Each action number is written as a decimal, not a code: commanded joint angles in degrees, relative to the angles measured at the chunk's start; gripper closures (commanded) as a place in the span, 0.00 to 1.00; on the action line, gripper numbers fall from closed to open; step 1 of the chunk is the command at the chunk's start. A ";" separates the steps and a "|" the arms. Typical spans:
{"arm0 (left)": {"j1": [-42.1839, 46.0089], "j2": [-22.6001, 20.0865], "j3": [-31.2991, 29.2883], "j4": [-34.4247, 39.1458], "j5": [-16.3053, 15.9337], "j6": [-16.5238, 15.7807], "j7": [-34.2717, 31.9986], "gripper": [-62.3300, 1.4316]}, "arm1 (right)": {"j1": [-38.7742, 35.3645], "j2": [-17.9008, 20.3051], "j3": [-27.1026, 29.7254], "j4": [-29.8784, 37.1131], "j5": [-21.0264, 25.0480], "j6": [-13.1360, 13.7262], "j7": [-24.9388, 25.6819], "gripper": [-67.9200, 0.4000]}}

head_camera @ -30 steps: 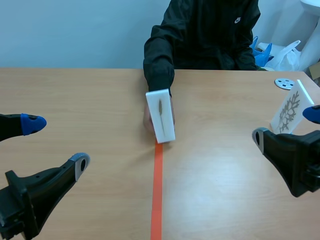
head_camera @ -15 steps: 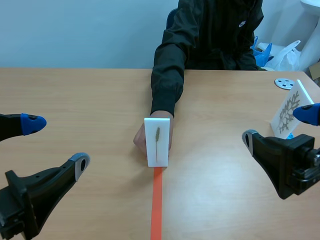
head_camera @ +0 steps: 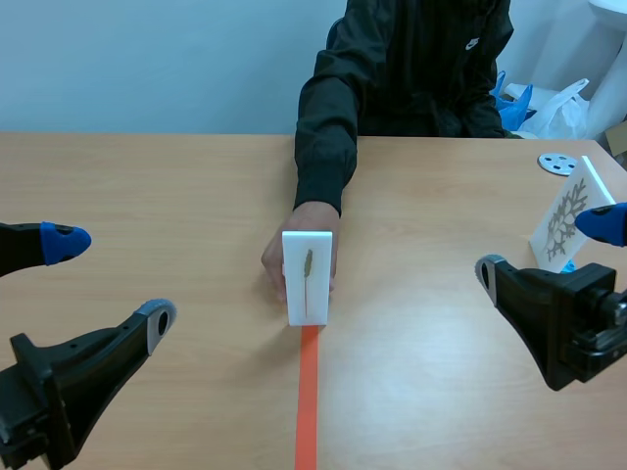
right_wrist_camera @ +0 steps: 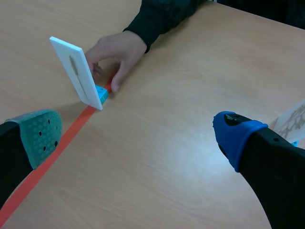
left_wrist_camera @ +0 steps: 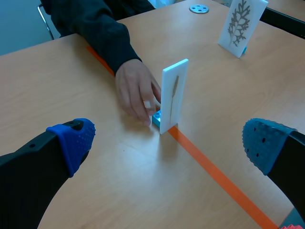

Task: Sort the leaf by its shape. The table is split by an orange tape line. A compound leaf with several leaflets goes to the left side, a simple leaf with one blade goes to the right side. Return to the home posture when a red brick is placed on the table.

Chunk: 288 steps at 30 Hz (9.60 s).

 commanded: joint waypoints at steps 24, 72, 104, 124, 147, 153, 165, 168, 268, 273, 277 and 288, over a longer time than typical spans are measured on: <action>-2.40 0.15 0.13 0.96 2.54 -0.90 8.48 0.00 | 0.35 0.79 0.55 0.17 0.63 -0.42 0.81 0.00; -49.33 6.45 34.07 -46.80 20.48 -3.69 -11.21 0.00 | 0.35 0.76 0.96 0.17 -4.35 -0.90 1.05 0.00; -59.74 14.03 48.78 -61.51 20.44 1.01 -17.57 0.07 | 0.33 0.72 0.96 0.17 -4.31 -0.87 0.79 0.00; -63.49 16.79 48.78 -68.46 20.46 1.81 -19.96 0.46 | 0.33 0.72 0.96 0.17 -4.28 -0.85 0.81 0.00; -63.49 13.68 47.04 -61.16 7.56 -0.57 -16.37 0.89 | 0.35 0.72 0.96 0.17 -4.26 -0.85 1.07 0.00; -63.49 11.87 39.71 -57.33 -1.11 0.55 -11.21 0.88 | 0.35 0.72 0.96 0.17 -4.26 -0.85 1.27 0.00; -62.53 8.59 23.67 -59.56 -7.39 14.56 -6.82 0.88 | 0.35 0.59 0.96 0.17 -4.28 -0.85 1.25 0.00; -62.53 7.61 22.75 -62.18 -8.57 15.02 -7.19 0.88 | 0.35 0.59 0.96 0.17 -4.26 -0.85 1.27 0.00; -8.70 -0.42 -0.74 -2.80 -10.86 -4.20 8.94 0.00 | 0.35 0.79 0.96 0.17 -0.68 -0.83 1.68 0.00; -6.75 1.73 -0.74 -2.78 -10.47 -4.20 9.53 0.00 | 0.35 1.57 0.96 0.17 0.55 -0.42 1.66 0.00; -6.67 1.70 -0.74 -2.78 -10.47 -4.20 9.51 0.00 | 0.35 2.08 0.96 0.17 0.98 -0.39 1.66 0.00; -6.67 1.73 -0.74 -2.78 -10.47 -4.17 9.53 0.00 | 0.35 2.05 0.94 0.17 0.92 -0.42 1.64 0.00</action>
